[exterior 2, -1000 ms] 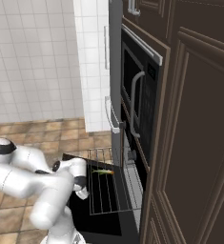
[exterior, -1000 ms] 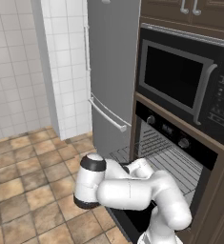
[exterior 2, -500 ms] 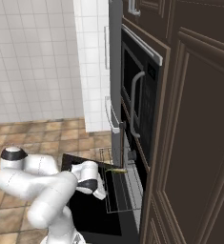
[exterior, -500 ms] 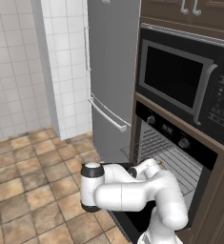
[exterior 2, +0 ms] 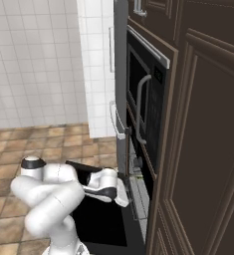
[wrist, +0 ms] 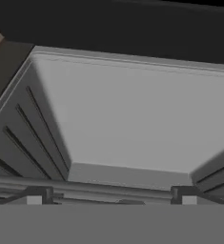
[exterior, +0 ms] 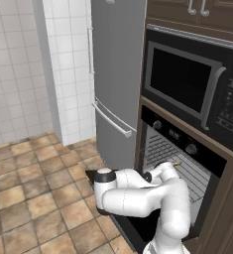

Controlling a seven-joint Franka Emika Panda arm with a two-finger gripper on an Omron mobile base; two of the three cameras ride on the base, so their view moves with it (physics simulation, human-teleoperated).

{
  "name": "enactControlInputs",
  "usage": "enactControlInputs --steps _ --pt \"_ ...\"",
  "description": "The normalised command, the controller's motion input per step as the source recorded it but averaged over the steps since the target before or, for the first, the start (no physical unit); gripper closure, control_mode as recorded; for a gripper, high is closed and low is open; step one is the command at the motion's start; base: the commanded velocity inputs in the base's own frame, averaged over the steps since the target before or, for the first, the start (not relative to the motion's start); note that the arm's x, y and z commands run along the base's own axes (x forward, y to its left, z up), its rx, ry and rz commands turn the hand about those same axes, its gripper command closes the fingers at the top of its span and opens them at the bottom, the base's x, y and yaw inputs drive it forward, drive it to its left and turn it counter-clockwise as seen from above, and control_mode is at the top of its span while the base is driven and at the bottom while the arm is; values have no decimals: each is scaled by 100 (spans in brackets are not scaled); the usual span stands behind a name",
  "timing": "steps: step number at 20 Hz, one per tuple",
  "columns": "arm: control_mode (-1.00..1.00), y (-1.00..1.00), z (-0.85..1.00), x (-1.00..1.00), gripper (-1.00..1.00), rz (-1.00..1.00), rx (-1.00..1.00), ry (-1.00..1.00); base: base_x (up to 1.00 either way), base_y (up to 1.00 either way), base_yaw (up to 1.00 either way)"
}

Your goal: Place the fish on the rack of the oven, and slide the rack back inside. Close the oven door.

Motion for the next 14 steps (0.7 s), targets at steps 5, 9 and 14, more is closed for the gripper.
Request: enactControlInputs --steps 5,9,14 --pt "-100 -94 1 -8 -100 0 -1 0 0 0 0" --pt "-100 -71 23 -25 -100 0 0 0 0 0 0" --pt "-100 -32 82 -71 -100 0 0 -11 0 0 0"
